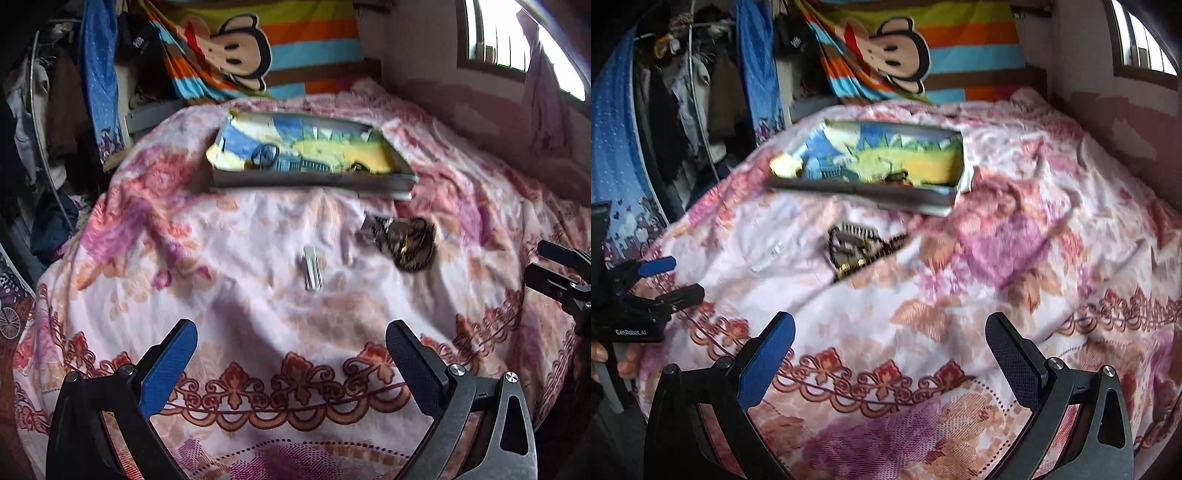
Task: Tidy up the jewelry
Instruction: 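Withdraw both grippers from the tray toward the remaining items on the bed, then grasp the silver hair clip with the left gripper while the right grasps the black bead strand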
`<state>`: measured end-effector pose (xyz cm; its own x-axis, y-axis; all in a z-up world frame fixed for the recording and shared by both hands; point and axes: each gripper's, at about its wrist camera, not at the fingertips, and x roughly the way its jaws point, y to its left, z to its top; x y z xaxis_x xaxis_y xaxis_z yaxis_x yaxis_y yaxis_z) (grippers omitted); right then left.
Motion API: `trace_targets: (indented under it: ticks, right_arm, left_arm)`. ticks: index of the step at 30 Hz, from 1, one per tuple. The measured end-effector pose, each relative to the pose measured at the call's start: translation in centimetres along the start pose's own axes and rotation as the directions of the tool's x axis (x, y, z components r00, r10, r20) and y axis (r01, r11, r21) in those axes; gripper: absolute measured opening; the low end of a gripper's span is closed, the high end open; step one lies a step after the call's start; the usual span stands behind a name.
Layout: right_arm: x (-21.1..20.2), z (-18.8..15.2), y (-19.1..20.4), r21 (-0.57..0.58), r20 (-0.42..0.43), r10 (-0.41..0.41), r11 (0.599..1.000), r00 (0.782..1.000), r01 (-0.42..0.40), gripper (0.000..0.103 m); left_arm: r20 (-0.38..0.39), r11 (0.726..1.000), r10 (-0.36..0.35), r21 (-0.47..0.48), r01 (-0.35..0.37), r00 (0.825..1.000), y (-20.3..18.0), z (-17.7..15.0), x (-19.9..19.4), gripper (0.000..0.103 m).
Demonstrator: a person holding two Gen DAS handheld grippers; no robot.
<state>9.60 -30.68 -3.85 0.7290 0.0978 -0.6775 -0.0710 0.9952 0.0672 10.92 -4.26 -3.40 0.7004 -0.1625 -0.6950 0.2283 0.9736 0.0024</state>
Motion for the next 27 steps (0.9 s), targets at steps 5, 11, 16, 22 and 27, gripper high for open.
trace_targets:
  ticks: [5, 11, 16, 22, 27]
  right_arm:
    - [1.6, 0.3, -0.5, 0.023, -0.08, 0.056, 0.998, 0.995, -0.054, 0.101]
    - [3.6, 2.1, -2.2, 0.056, -0.079, 0.121, 0.992, 0.99, -0.117, 0.101]
    - [5.8, 3.7, -1.4, -0.009, -0.069, 0.115, 0.993, 0.991, -0.116, 0.101]
    - [8.1, 5.2, 0.2, -0.103, -0.066, 0.11, 0.988, 0.992, -0.116, 0.088]
    - [10.2, 6.1, 0.2, -0.108, -0.088, 0.103, 0.988, 0.991, -0.113, 0.068]
  left_arm:
    - [-0.037, 1.0, 0.002, 0.004, -0.002, 0.999, 0.0, 0.0, 0.8, 0.103]
    - [-0.056, 0.999, -0.039, -0.002, 0.039, 0.998, -0.1, 1.4, 2.3, 0.103]
    - [-0.07, 0.997, -0.071, 0.015, 0.072, 0.995, -0.5, 2.8, 4.3, 0.103]
    - [-0.118, 0.995, -0.098, 0.014, 0.1, 0.988, -0.4, 4.3, 7.1, 0.086]
    - [-0.165, 0.992, -0.125, -0.033, 0.121, 0.978, 0.3, 4.9, 9.2, 0.06]
